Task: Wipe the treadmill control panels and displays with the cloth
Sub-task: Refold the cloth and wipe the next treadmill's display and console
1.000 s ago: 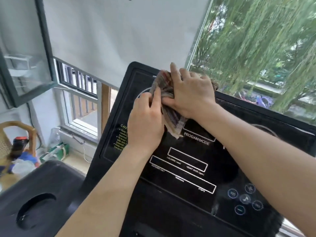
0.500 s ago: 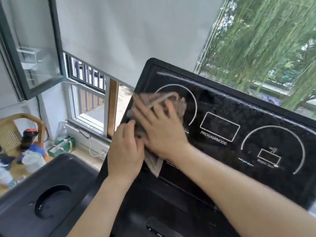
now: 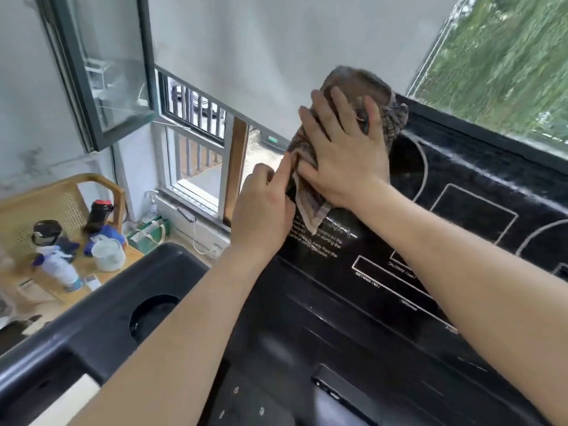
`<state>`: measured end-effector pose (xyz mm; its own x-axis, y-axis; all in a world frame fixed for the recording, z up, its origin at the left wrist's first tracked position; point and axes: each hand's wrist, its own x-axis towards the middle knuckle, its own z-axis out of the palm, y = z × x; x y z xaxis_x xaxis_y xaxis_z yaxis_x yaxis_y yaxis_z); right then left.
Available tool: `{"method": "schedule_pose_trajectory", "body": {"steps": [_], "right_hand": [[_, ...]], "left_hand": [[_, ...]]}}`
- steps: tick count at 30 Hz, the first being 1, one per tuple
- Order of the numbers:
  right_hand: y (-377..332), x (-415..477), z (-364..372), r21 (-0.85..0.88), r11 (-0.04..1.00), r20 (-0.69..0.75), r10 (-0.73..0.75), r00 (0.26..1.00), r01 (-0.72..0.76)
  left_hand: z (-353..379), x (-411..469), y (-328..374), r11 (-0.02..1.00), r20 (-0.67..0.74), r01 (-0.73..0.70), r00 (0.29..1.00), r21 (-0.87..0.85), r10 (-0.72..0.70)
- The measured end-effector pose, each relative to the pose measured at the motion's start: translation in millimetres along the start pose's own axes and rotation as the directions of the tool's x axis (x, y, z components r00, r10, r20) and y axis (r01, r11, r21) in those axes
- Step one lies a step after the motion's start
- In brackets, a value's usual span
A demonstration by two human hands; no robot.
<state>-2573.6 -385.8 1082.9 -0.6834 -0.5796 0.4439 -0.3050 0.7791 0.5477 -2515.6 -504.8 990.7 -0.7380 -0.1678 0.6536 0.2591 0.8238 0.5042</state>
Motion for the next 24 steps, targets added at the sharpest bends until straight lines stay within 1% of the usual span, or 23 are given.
{"method": "schedule_pose_trajectory", "body": {"steps": [2, 6, 8, 10, 12, 13, 15, 17, 19, 21, 22, 24], "right_hand": [[-35, -17, 11, 0.008, 0.997, 0.003, -0.075, 0.997, 0.075], [-109, -81, 34, 0.060, 0.958, 0.105, -0.286, 0.953, 0.281], [-129, -103, 40, 0.089, 0.944, 0.162, -0.328, 0.931, 0.317], [-132, -117, 39, 0.113, 0.931, 0.198, -0.363, 0.911, 0.346], [-127, -133, 38, 0.144, 0.922, 0.215, -0.384, 0.898, 0.360], [-122, -144, 38, 0.168, 0.925, 0.203, -0.371, 0.906, 0.341], [-111, -174, 41, 0.245, 0.936, 0.152, -0.296, 0.943, 0.254], [-96, -211, 40, 0.306, 0.941, 0.095, -0.183, 0.979, 0.146], [-81, -250, 35, 0.390, 0.919, 0.020, -0.064, 0.998, 0.051], [-69, -281, 25, 0.466, 0.884, -0.037, 0.067, 0.997, -0.042], [-66, -287, 21, 0.485, 0.871, -0.051, 0.118, 0.992, -0.079], [-67, -283, 18, 0.513, 0.849, -0.036, 0.170, 0.985, -0.128]], "left_hand": [[3, -36, -22, 0.999, 0.039, 0.048, 0.998, -0.004, -0.048], [4, -130, -49, 0.979, 0.187, 0.203, 0.961, 0.027, -0.205], [0, -154, -54, 0.970, 0.247, 0.241, 0.939, 0.027, -0.240], [-4, -164, -53, 0.976, 0.258, 0.217, 0.942, 0.023, -0.216], [-4, -166, -43, 0.975, 0.208, 0.220, 0.955, -0.010, -0.213], [-3, -165, -35, 0.971, 0.180, 0.237, 0.957, -0.030, -0.228], [2, -163, -16, 0.964, 0.174, 0.257, 0.955, -0.068, -0.242], [8, -165, 2, 0.970, 0.178, 0.212, 0.966, -0.117, -0.190], [10, -174, 18, 0.964, 0.205, 0.192, 0.967, -0.182, -0.154], [9, -183, 28, 0.957, 0.255, 0.193, 0.957, -0.218, -0.135], [8, -187, 31, 0.964, 0.270, 0.165, 0.957, -0.208, -0.105], [9, -192, 30, 0.975, 0.282, 0.112, 0.958, -0.190, -0.055]]}}
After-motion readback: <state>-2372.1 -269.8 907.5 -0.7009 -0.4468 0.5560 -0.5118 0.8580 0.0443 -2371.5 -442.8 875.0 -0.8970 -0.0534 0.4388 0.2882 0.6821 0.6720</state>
